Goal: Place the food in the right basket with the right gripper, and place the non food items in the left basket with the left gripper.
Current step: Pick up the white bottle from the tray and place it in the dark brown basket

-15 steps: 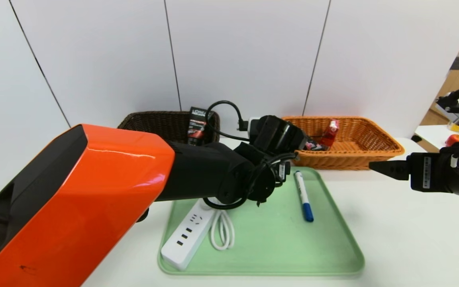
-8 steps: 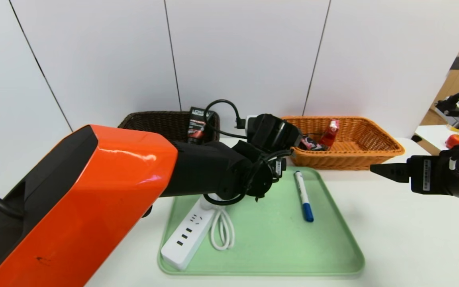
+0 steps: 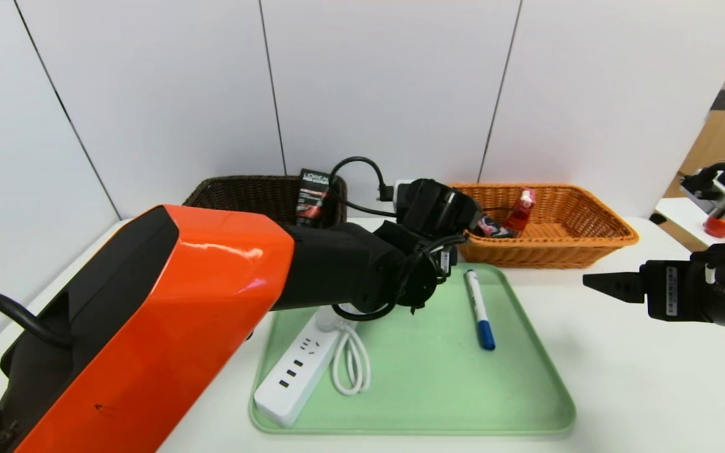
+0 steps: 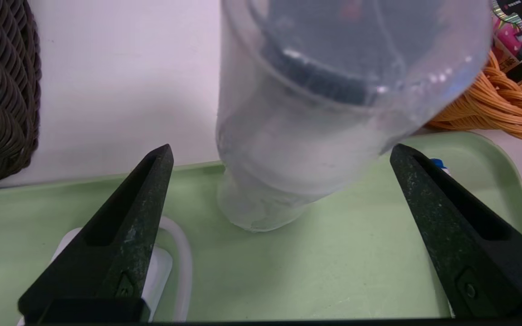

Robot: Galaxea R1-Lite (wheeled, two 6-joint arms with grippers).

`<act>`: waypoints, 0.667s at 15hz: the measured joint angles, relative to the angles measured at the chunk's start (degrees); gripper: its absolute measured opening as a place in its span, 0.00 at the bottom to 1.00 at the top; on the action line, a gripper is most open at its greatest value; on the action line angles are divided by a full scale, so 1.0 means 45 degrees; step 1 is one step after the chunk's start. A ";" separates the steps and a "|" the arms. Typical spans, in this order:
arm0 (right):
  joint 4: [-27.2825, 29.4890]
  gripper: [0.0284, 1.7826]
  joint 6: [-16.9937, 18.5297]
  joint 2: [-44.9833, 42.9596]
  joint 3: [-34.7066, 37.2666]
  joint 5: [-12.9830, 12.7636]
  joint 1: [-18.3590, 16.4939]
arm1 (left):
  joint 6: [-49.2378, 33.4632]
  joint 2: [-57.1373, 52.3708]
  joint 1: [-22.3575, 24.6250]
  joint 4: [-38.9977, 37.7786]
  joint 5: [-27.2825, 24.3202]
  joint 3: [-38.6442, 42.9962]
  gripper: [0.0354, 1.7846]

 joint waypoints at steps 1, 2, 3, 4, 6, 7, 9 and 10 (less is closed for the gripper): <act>-0.0016 0.95 -0.0011 -0.0008 0.0049 0.0000 -0.0019 | 0.0068 0.0073 0.0019 -0.0005 0.0000 -0.0122 0.94; -0.0030 0.95 -0.0011 -0.0019 0.0073 -0.0005 -0.0038 | 0.0081 0.0141 0.0049 -0.0005 0.0000 -0.0225 0.94; -0.0035 0.95 -0.0016 -0.0027 0.0087 0.0000 -0.0049 | 0.0087 0.0198 0.0043 0.0000 -0.0011 -0.0301 0.94; -0.0060 0.95 -0.0016 -0.0033 0.0100 0.0005 -0.0054 | 0.0103 0.0244 0.0035 0.0000 -0.0011 -0.0349 0.94; -0.0317 0.95 -0.0019 -0.0033 0.0119 0.0008 -0.0062 | 0.0141 0.0330 0.0079 0.0000 -0.0014 -0.0417 0.93; -0.0417 0.95 -0.0065 -0.0027 0.0135 0.0008 -0.0079 | 0.0171 0.0374 0.0106 0.0005 -0.0019 -0.0461 0.82; -0.0452 0.95 -0.0160 -0.0027 0.0203 0.0030 -0.0108 | 0.0171 0.0447 0.0130 0.0011 -0.0019 -0.0550 0.64; -0.0447 0.95 -0.0176 -0.0027 0.0241 0.0062 -0.0111 | 0.0173 0.0477 0.0130 0.0005 -0.0019 -0.0577 0.57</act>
